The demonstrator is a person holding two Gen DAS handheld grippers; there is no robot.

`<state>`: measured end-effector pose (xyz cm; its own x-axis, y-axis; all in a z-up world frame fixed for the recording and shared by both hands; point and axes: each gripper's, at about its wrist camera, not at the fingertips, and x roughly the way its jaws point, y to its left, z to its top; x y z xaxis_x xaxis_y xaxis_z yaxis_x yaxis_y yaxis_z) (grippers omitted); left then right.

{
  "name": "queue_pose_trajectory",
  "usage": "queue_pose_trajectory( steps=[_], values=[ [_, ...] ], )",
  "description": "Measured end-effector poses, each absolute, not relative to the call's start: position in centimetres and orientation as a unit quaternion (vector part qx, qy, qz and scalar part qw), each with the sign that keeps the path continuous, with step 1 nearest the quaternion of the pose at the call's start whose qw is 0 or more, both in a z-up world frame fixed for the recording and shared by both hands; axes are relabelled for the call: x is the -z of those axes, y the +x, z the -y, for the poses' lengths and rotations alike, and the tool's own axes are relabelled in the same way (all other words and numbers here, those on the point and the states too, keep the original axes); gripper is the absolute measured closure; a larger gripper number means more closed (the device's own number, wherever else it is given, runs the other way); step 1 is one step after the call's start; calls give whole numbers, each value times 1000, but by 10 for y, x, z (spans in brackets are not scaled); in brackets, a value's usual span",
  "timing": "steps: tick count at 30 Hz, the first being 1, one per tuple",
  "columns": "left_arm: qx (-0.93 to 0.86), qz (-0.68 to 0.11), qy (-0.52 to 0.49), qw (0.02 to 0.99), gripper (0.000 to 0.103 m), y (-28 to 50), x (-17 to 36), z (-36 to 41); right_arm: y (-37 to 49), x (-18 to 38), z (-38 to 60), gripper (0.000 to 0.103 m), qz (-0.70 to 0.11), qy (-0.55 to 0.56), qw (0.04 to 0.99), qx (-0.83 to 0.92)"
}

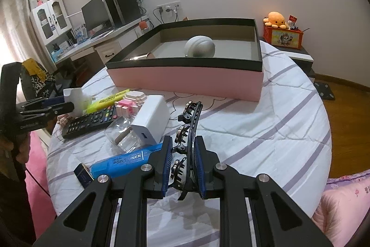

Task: Organize rigid objects
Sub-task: 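Lift the plug adapter with the left tool while the right tool carries the hair clip to the box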

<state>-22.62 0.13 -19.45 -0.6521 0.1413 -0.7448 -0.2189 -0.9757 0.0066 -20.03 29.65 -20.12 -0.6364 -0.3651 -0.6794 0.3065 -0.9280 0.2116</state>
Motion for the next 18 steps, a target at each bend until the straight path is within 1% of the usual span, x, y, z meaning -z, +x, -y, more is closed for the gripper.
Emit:
queue_pose_trajectory(
  steps=[4,9,10,11,13,14,15,18],
  values=[
    [-905,-29,-413,95,46,-234,201,2,-200,202,-295,84,39,386,188,902],
    [-903,-22,-420,87,34,-244,209,1,-201,204,-292,84,37,392,193,899],
    [-902,-21,-421,88,29,-245,210,1,-201,204,-291,84,37,392,192,899],
    [-903,-18,-421,86,29,-247,210,1,-201,204,-291,84,37,393,192,899],
    [-904,-11,-418,85,30,-249,210,2,-202,204,-291,84,37,392,191,899],
    [-905,-8,-417,86,45,-250,211,2,-203,203,-291,84,37,393,192,899],
    [-905,-6,-417,87,48,-251,213,3,-203,203,-291,84,37,393,191,899],
    [-904,-12,-416,92,48,-250,214,2,-203,203,-291,84,36,392,192,899]
  ],
)
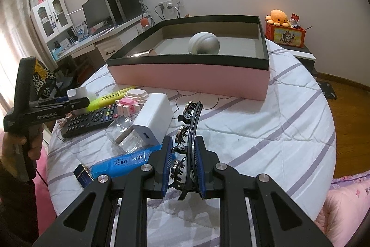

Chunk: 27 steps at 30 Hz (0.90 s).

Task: Organize rigid objects
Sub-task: 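Lift the plug adapter with the left tool while the right tool carries the hair clip to the box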

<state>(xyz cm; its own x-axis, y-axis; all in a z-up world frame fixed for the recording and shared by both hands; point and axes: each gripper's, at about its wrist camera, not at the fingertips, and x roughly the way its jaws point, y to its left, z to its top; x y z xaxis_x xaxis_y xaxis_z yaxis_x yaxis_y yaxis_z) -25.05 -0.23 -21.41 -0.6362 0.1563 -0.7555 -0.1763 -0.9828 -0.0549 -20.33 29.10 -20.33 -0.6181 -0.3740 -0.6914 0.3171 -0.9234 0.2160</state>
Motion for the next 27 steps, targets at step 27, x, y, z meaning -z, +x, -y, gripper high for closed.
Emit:
queue_pose_trajectory(
  steps=[27],
  values=[
    [-920,-42,-338,193,49,-278,127,-64,-256,144,-298,84,14,315,192,929]
  ],
)
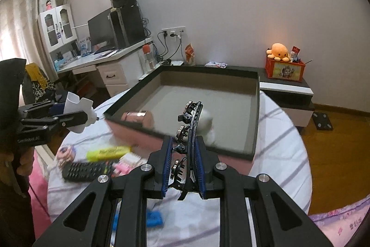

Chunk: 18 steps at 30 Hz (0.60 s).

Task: Organize rigid objects
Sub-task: 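Lift the plug adapter with the left tool while the right tool carries the hair clip to the box, then open both tools to drop the plug adapter and hair clip into the box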

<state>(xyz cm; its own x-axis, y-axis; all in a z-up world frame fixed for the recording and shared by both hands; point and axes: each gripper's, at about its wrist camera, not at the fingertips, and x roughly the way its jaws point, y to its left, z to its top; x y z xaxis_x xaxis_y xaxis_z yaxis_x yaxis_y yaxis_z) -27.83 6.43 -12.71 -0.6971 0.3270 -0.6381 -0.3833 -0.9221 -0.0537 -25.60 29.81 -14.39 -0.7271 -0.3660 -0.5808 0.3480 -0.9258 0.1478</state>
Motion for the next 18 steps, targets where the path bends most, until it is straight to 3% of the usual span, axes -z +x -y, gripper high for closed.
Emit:
queue_pose_trajectory(
  steps=[18],
  values=[
    [-884,-44,-399,241,49,-366,170,-144,-335,177,-310,83,17,348,157,924]
  ],
)
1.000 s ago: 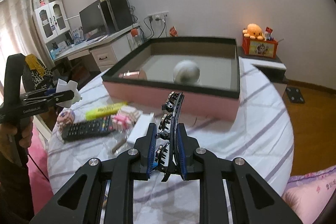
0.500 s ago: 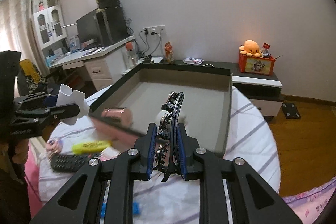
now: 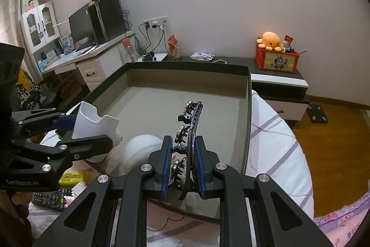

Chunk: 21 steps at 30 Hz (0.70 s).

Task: Organize rigid objects
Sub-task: 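Open both tools to drop the plug adapter and hair clip into the box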

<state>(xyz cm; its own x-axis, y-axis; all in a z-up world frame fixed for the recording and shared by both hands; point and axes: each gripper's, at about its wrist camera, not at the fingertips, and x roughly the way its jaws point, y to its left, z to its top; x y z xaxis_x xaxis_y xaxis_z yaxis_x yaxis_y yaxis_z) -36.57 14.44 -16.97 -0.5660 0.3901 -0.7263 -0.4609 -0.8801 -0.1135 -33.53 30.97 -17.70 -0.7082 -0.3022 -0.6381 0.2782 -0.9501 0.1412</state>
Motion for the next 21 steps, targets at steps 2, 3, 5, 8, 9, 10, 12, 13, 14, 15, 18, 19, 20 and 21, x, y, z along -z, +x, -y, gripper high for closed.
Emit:
queue_pose_trajectory(
  steps=[2,3,5,8,9,10,12,13,14,15,18,19,20,21],
  values=[
    [-884,-43,-403,234,49,-367,173,-144,-335,180,-311,83,18,350,156,924],
    [-884,-44,-404,233,49,-367,174,-144,-336,179,-311,83,20,348,155,924],
    [-885,-41,-402,230,49,-366,173,-144,-335,178,-313,83,23,345,152,926],
    [-894,-21,-385,230,30,-361,166,-137,-332,176,-313,82,30,340,155,927],
    [-895,-17,-381,230,24,-359,163,-135,-331,174,-313,76,33,339,154,927],
    [-899,-13,-372,231,17,-356,159,-133,-329,173,-313,59,33,337,151,929],
    [-907,-11,-354,226,13,-349,151,-127,-324,168,-314,36,32,327,144,933],
    [-910,-9,-352,220,7,-344,147,-124,-319,165,-315,32,33,319,140,937],
    [-912,-7,-348,217,5,-339,143,-119,-315,161,-316,31,34,312,136,939],
    [-915,-5,-344,213,5,-334,141,-116,-312,158,-316,29,35,311,135,940],
    [-922,0,-330,201,3,-315,131,-99,-296,146,-316,24,35,301,128,944],
    [-925,2,-326,196,3,-307,128,-92,-290,142,-315,24,35,295,130,946],
    [-927,3,-321,191,2,-299,125,-87,-285,139,-314,24,35,290,132,947],
    [-931,5,-315,186,2,-290,122,-81,-279,137,-313,23,34,286,134,948]
  ],
)
